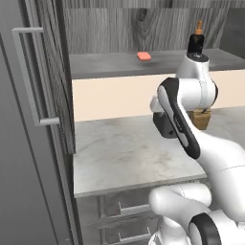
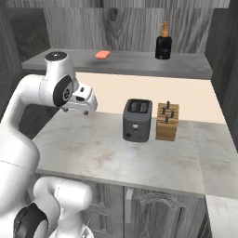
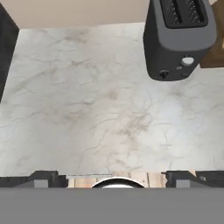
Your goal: Locate and retrieve the bar soap and soap dispenser from the cabinet. Place them next to the sink.
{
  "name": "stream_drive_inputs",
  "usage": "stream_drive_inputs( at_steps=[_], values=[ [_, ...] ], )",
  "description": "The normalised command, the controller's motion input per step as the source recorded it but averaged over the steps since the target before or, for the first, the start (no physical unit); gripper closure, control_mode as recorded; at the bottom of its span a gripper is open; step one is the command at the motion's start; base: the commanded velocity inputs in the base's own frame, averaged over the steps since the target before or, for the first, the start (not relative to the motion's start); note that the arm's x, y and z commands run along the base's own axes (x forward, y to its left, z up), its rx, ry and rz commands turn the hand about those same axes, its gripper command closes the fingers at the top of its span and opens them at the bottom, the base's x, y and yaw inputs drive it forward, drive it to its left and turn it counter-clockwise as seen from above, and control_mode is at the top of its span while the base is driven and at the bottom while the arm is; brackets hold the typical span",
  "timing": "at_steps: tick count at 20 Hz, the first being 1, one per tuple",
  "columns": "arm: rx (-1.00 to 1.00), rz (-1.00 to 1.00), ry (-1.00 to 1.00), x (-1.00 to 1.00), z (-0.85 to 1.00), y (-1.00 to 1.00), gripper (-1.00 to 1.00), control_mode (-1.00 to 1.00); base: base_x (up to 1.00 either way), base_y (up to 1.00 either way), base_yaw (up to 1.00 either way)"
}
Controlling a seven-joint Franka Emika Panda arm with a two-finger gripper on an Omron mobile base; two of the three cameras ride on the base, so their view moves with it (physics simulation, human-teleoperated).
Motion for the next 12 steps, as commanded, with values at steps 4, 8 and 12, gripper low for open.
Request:
stream_drive_inputs(
  at_steps=[4,8,12],
  values=[
    [0.00,-0.04,-0.11,-0.16,0.18,0.05,-1.00,-1.00,0.00,0.00,0.00],
    [0.00,0.00,-0.13,-0.04,0.29,0.00,-1.00,-1.00,0.00,0.00,0.00],
    [-0.02,-0.05,-0.25,0.00,0.45,0.12,-1.00,-1.00,0.00,0.00,0.00]
  ],
)
